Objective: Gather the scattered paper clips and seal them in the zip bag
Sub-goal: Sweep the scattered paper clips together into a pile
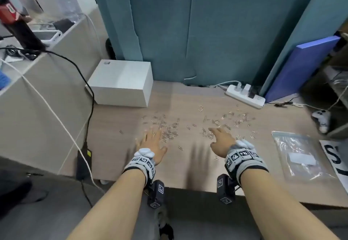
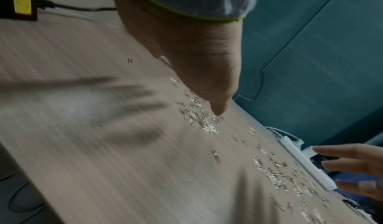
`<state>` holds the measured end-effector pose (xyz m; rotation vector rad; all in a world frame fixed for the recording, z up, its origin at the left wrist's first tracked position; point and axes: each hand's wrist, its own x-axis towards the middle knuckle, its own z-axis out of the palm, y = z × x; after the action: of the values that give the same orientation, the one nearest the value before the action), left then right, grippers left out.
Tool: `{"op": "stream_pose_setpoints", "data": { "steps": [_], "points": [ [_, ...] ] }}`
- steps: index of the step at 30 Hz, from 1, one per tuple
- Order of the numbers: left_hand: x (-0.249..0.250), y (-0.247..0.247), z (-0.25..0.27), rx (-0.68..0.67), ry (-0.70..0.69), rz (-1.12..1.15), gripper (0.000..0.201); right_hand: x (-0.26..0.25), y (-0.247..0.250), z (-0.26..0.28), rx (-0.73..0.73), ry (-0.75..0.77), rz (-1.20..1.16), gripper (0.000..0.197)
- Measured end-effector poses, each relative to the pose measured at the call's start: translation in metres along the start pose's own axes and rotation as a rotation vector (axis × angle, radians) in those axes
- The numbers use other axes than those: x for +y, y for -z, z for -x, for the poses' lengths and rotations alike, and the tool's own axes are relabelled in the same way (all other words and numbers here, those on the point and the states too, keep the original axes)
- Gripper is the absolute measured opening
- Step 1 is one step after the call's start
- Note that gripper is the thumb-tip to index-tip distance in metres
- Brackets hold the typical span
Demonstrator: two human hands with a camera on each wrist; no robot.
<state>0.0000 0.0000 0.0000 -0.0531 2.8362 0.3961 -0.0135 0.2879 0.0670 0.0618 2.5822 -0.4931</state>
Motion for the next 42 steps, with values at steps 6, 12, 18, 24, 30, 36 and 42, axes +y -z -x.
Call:
{"op": "stream_pose_setpoints", "data": {
  "steps": [6,12,18,24,30,36,42],
  "points": [
    [-0.024,-0.047,-0.05,-0.012,0.04,-0.064,0.076,0.011,-0.043,-0.051,0.015,-0.102,-0.004,0.071],
    [-0.018,-0.075,-0.092,0.081,0.029,-0.039,0.069,0.017,-0.071,-0.084,-0.041,-0.159,-0.055,0.079],
    [0.021,-0.095,-0.105,0.131,-0.163,-0.035,0.064,0.006,-0.093,-0.11,-0.08,0.063,0.071,0.097],
    [0.015,-0.082,-0.114,0.099,-0.251,-0.039,0.061,-0.02,-0.088,-0.128,-0.019,0.148,-0.013,0.088],
    [-0.025,-0.065,-0.136,0.112,-0.045,-0.084,0.062,-0.023,-0.088,-0.149,-0.037,0.052,0.09,0.082],
    [0.005,-0.079,-0.144,0.14,-0.189,-0.072,0.065,-0.019,-0.103,-0.166,-0.017,0.051,0.145,0.077],
    [0.013,-0.082,-0.132,0.111,-0.347,-0.01,0.061,-0.014,-0.102,-0.172,-0.04,0.052,0.131,0.077]
  ]
}}
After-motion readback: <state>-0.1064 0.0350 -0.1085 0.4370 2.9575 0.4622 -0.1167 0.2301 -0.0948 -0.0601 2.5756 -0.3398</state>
